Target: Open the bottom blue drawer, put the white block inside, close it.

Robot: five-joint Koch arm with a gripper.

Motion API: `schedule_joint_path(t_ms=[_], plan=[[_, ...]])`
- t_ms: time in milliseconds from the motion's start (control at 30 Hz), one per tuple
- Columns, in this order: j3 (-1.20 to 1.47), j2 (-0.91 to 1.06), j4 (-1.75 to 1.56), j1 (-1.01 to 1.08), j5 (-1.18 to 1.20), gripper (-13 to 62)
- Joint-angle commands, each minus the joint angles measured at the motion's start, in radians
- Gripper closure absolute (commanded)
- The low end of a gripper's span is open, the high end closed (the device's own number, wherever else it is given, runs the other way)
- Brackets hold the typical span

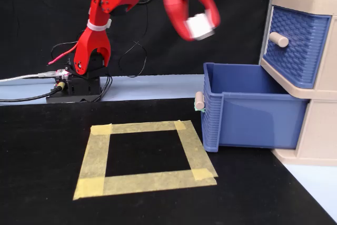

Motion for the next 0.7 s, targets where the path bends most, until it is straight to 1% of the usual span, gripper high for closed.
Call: schedule_joint_path(t_ms=[0, 200, 300, 333, 433, 467, 567, 667], plan=[[-0.017, 0.006, -0.086, -0.083, -0.103, 57.3], [-0.026, -0.158, -0.104, -0.095, -0.092, 57.0], [-0.026, -0.227, -0.17, -0.084, -0.089, 56.4], [-0.028, -0.245, -0.192, -0.084, -0.089, 52.3], [-0.028, -0.262, -0.264, -0.084, -0.097, 23.1], [-0.028, -0.262, -0.282, -0.084, -0.101, 16.0], [-0.025, -0.236, -0.249, -0.081, -0.103, 14.9], [-0.015, -0.074, -0.044, -0.067, -0.098, 15.0]])
